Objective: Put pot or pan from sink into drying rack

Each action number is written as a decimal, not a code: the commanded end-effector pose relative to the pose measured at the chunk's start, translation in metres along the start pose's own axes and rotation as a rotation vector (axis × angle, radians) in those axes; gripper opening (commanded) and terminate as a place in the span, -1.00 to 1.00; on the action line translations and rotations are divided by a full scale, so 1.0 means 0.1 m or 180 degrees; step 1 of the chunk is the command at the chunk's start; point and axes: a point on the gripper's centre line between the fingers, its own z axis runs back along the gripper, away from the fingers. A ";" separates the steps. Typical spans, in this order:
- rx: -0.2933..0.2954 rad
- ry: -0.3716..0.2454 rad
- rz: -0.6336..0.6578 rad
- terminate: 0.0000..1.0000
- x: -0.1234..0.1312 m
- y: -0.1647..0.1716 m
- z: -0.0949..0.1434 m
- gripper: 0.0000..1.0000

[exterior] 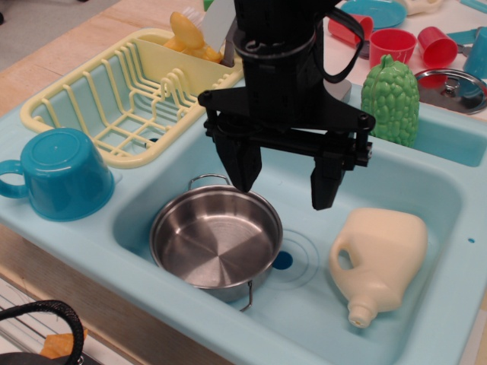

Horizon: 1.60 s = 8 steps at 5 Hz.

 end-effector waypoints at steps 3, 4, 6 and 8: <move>-0.0184 0.0013 0.0269 -1.00 -0.14 0.01 -0.29 1.00; -0.0340 0.0128 0.0247 -1.00 -0.10 0.07 -0.46 1.00; -0.0549 0.0135 0.0263 -1.00 -0.06 0.11 -0.66 1.00; -0.0622 0.0132 0.0353 -1.00 -0.08 0.11 -0.72 -1.00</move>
